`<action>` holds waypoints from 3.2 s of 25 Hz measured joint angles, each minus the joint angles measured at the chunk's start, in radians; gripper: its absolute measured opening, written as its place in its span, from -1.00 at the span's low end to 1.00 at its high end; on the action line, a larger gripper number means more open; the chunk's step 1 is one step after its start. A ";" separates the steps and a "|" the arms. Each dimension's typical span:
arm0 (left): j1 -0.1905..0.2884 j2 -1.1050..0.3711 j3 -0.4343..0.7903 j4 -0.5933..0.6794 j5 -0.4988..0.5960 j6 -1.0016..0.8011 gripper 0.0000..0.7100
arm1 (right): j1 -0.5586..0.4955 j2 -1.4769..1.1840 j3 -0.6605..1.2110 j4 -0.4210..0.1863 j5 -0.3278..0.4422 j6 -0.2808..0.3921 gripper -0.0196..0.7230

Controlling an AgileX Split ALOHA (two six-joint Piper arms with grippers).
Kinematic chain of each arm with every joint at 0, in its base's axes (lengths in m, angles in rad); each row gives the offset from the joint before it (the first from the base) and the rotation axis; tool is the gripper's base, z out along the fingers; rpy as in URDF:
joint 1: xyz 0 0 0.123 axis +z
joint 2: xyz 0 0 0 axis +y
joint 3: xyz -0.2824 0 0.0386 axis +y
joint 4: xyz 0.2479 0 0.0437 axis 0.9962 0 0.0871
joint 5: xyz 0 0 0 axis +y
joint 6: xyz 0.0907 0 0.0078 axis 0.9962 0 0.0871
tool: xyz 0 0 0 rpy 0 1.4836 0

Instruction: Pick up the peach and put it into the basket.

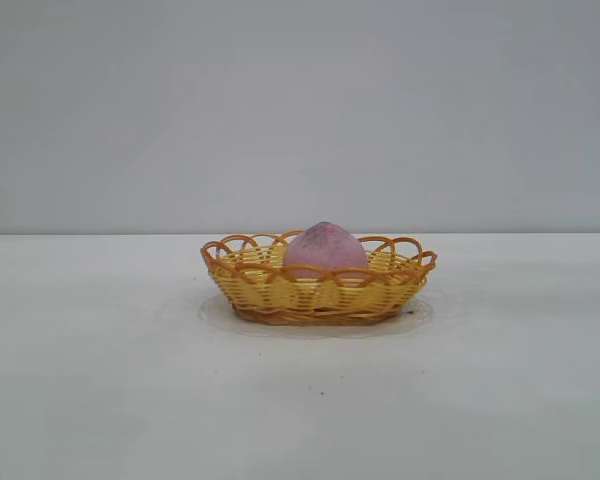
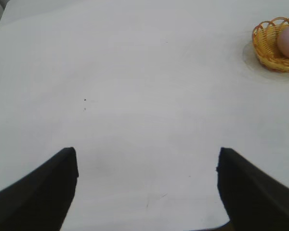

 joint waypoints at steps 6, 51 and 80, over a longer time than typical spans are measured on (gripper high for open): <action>0.000 0.000 0.000 0.000 0.000 0.000 0.49 | 0.000 -0.292 0.150 0.000 0.008 0.000 0.28; 0.000 -0.001 0.000 0.000 0.000 0.000 0.49 | -0.038 -0.887 0.413 -0.116 -0.150 0.240 0.28; 0.000 -0.001 0.000 0.000 0.000 0.000 0.49 | 0.002 -1.025 0.433 -0.036 -0.095 0.105 0.28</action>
